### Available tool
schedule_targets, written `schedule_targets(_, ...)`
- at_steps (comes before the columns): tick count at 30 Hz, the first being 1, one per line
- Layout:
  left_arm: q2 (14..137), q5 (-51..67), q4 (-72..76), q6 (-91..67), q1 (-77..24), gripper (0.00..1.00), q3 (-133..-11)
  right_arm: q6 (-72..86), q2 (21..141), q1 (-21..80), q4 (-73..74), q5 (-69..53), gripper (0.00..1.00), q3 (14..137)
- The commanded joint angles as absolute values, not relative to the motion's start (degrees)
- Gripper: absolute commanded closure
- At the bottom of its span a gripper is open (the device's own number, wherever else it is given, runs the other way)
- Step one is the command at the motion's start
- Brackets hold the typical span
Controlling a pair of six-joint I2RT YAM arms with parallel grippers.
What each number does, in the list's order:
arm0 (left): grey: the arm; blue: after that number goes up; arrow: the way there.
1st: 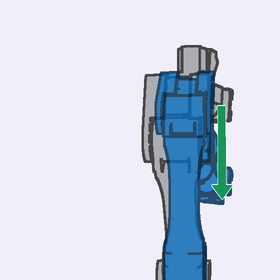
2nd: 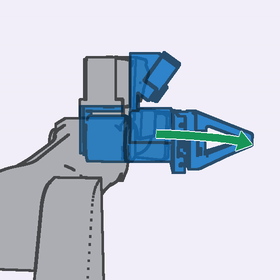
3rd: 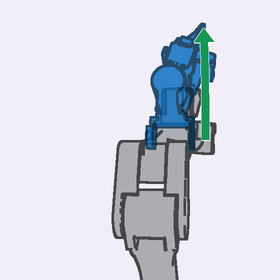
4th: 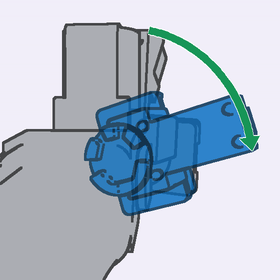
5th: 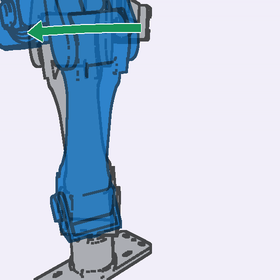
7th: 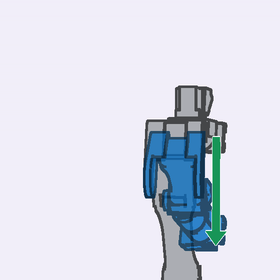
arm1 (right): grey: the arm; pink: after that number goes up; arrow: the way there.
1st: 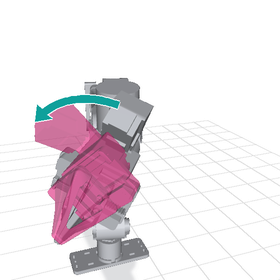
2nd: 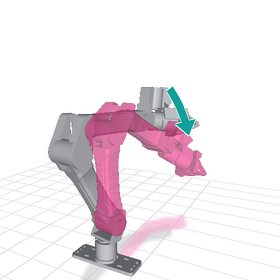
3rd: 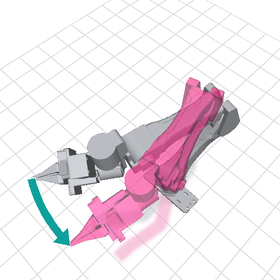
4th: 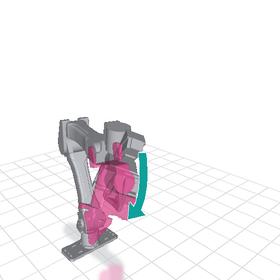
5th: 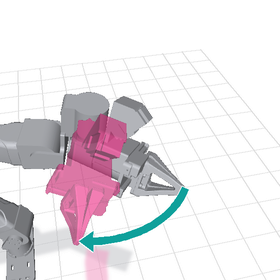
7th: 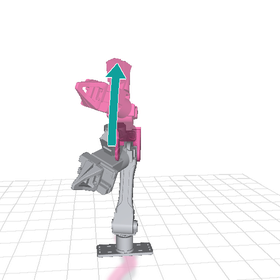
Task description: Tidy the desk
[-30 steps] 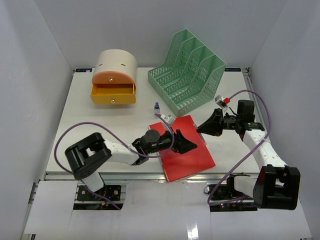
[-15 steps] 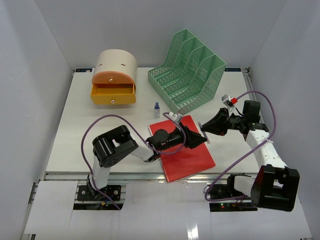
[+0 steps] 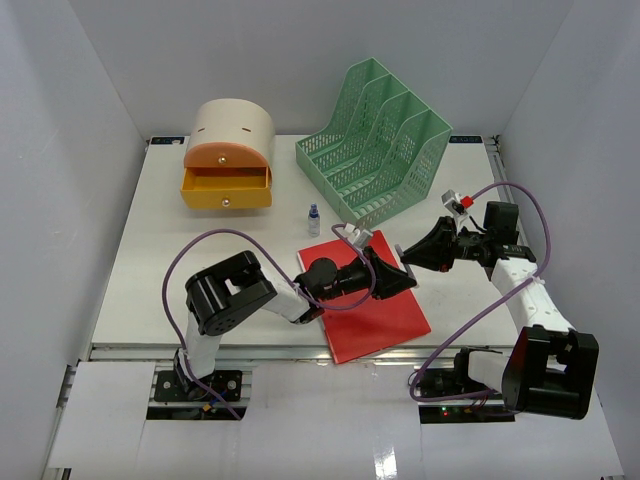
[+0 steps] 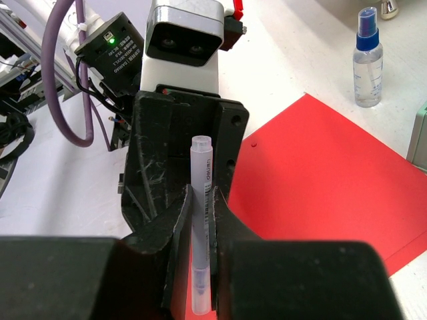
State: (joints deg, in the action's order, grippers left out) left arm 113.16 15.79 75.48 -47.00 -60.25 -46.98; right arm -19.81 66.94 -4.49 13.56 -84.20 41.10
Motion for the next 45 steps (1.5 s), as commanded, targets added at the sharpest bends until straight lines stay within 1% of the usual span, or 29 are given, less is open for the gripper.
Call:
schedule_targets(1, 111.3, 17.5, 85.8, -46.3, -60.6, 0.59, -49.1, -20.6, 67.3, -4.7, 14.2, -88.3, 0.92, 42.3)
schedule_targets(2, 111.3, 17.5, 85.9, -46.3, -60.6, 0.6, -49.2, -20.7, 67.4, -4.7, 14.3, -88.3, 0.92, 42.3)
schedule_targets(5, 110.9, 17.3, 85.5, -45.7, -60.6, 0.6, -49.5, -21.2, 67.8, -4.7, 14.7, -88.3, 0.92, 42.4)
schedule_targets(12, 110.2, 17.0, 84.6, -45.0, -60.6, 0.52, -50.3, -21.6, 68.0, -4.7, 15.2, -88.2, 0.92, 42.5)
schedule_targets(15, 110.2, 17.0, 84.5, -44.8, -60.6, 0.53, -50.5, -21.7, 68.0, -4.7, 15.2, -88.1, 0.92, 42.5)
schedule_targets(17, 110.1, 17.2, 84.3, -44.8, -60.6, 0.57, -50.6, -21.7, 67.9, -4.7, 15.2, -88.1, 0.92, 42.5)
schedule_targets(19, 110.0, 17.4, 84.3, -44.9, -60.6, 0.67, -50.3, -21.7, 67.9, -4.6, 15.2, -88.0, 0.91, 42.5)
schedule_targets(20, 109.9, 17.5, 84.3, -44.9, -60.6, 0.75, -50.0, -21.7, 67.9, -4.6, 15.1, -87.9, 0.9, 42.5)
schedule_targets(21, 109.8, 17.5, 84.3, -44.9, -60.5, 0.8, -49.6, -21.7, 67.9, -4.7, 15.1, -87.9, 0.89, 42.6)
schedule_targets(23, 109.2, 17.4, 84.2, -44.8, -60.5, 0.88, -48.5, -21.7, 67.9, -4.7, 15.3, -87.7, 0.86, 42.7)
schedule_targets(26, 107.2, 16.7, 83.7, -44.5, -60.3, 0.98, -46.3, -22.0, 67.9, -4.7, 15.7, -87.5, 0.77, 42.7)
schedule_targets(27, 106.3, 16.2, 83.3, -44.5, -60.2, 1.0, -45.2, -22.4, 67.7, -4.7, 16.0, -87.0, 0.72, 42.8)
schedule_targets(29, 104.3, 15.0, 82.9, -44.8, -59.3, 1.0, -41.3, -24.0, 67.1, -4.7, 17.9, -85.6, 0.59, 43.3)
schedule_targets(32, 102.7, 13.9, 82.4, -45.3, -58.8, 1.0, -38.9, -27.1, 66.8, -4.7, 20.3, -83.8, 0.44, 44.1)
schedule_targets(33, 100.2, 13.1, 81.6, -46.2, -57.7, 1.0, -35.6, -27.5, 66.3, -4.7, 21.3, -81.4, 0.38, 44.7)
schedule_targets(34, 98.0, 12.6, 80.9, -47.1, -56.6, 1.0, -32.9, -27.5, 65.7, -4.7, 21.5, -79.5, 0.36, 45.1)
schedule_targets(37, 91.3, 10.9, 76.9, -48.8, -53.5, 1.0, -27.1, -27.2, 64.6, -5.5, 21.3, -77.7, 0.35, 45.3)
schedule_targets(40, 82.3, 7.9, 68.0, -51.9, -49.1, 1.0, -21.9, -28.0, 63.6, -7.6, 21.5, -79.0, 0.35, 45.1)
schedule_targets(43, 68.5, 3.5, 53.9, -53.8, -41.2, 1.0, -19.3, -28.7, 62.6, -8.6, 21.7, -78.6, 0.35, 44.7)
schedule_targets(45, 58.8, -1.3, 38.2, -54.6, -37.6, 1.0, -22.3, -28.7, 62.2, -9.0, 21.6, -78.4, 0.35, 44.5)
